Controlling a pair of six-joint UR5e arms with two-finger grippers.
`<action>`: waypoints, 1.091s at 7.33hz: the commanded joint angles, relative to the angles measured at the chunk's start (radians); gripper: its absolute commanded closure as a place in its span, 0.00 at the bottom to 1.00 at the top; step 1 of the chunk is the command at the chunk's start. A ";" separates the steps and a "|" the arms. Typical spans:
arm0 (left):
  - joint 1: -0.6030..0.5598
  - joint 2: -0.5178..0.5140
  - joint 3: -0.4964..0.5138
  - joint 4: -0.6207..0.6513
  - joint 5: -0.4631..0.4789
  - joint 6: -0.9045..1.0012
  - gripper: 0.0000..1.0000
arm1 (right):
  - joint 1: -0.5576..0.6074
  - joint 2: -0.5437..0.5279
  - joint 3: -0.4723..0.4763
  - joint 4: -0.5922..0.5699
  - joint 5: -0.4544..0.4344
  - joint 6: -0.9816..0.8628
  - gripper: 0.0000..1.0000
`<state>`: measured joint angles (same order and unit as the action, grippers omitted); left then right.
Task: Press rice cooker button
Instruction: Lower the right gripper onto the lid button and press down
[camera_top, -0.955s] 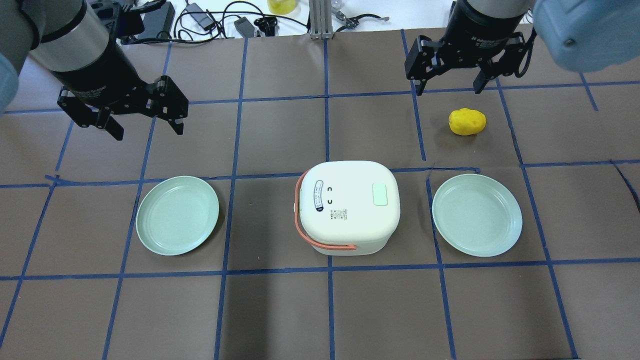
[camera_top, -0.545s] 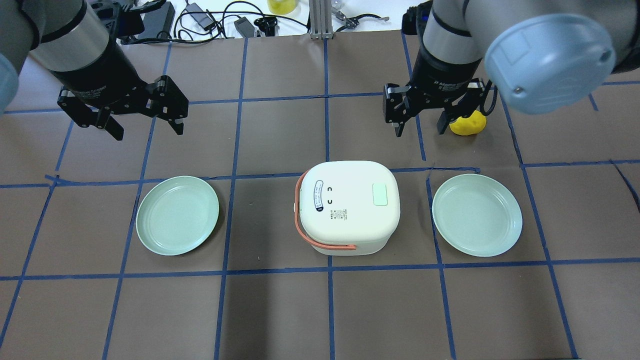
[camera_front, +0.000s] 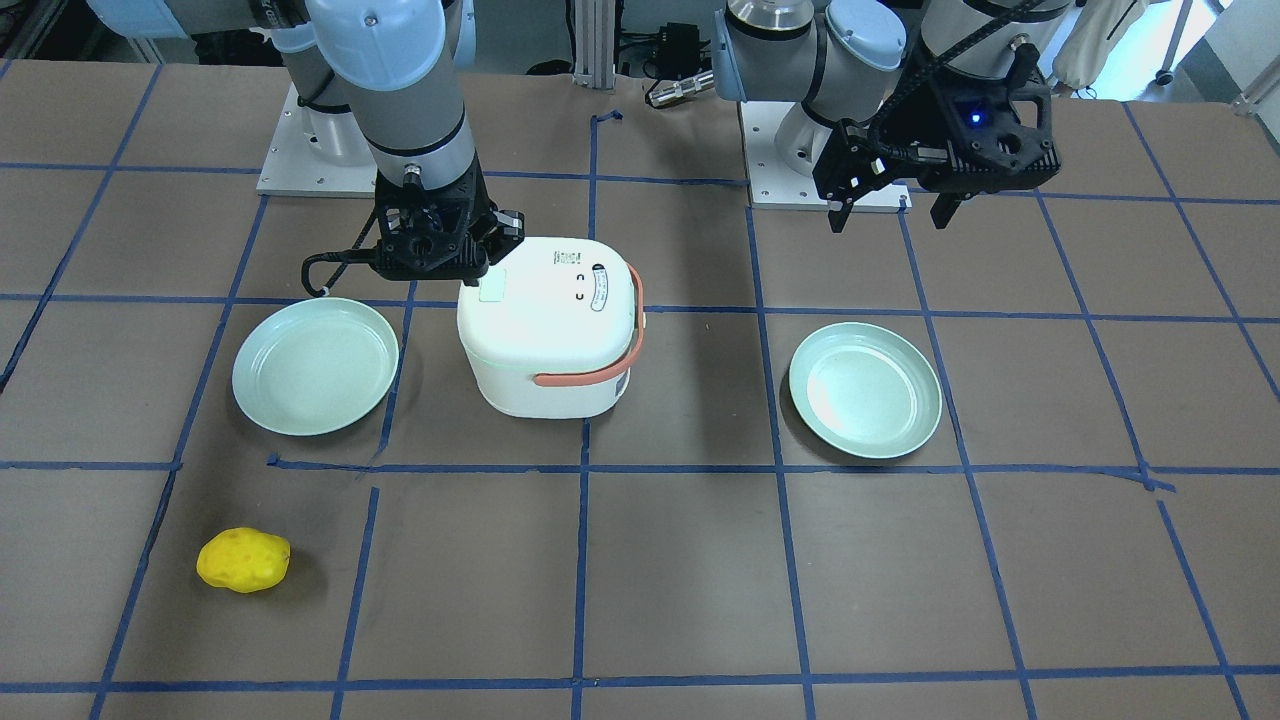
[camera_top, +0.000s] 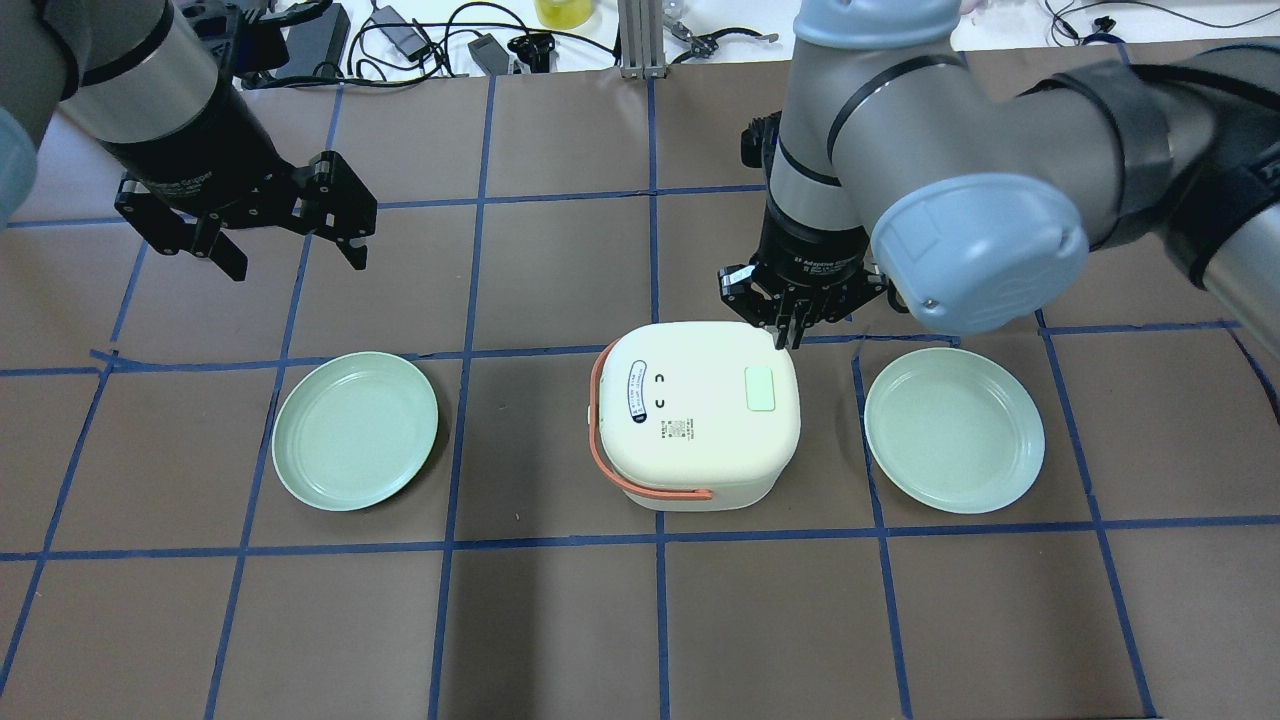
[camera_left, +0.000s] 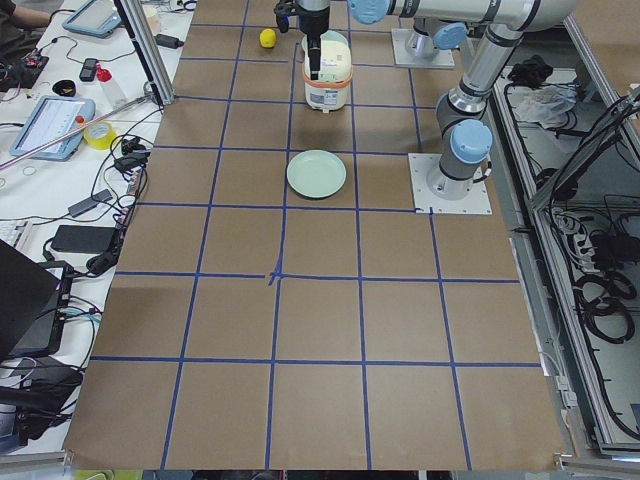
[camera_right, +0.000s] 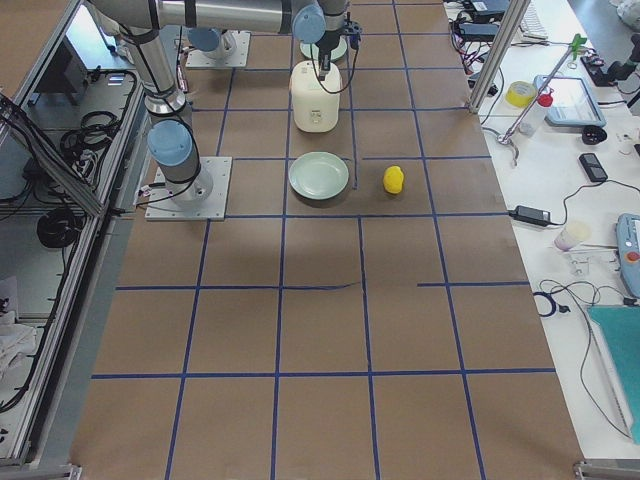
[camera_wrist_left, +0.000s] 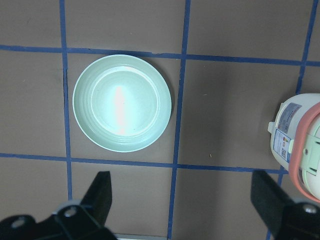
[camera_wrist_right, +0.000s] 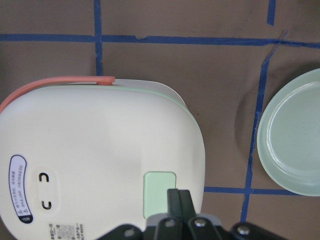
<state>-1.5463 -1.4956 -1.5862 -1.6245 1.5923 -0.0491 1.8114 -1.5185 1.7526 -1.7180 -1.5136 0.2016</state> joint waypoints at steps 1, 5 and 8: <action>0.000 0.000 0.000 0.000 0.000 0.000 0.00 | 0.003 -0.002 0.021 -0.011 0.010 0.004 1.00; 0.000 0.000 0.000 0.000 0.000 0.000 0.00 | 0.037 -0.003 0.088 -0.101 0.009 0.016 1.00; 0.000 0.000 0.000 0.000 0.000 0.000 0.00 | 0.043 -0.002 0.091 -0.104 -0.005 0.021 1.00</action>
<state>-1.5463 -1.4957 -1.5862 -1.6245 1.5923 -0.0497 1.8519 -1.5208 1.8417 -1.8208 -1.5143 0.2203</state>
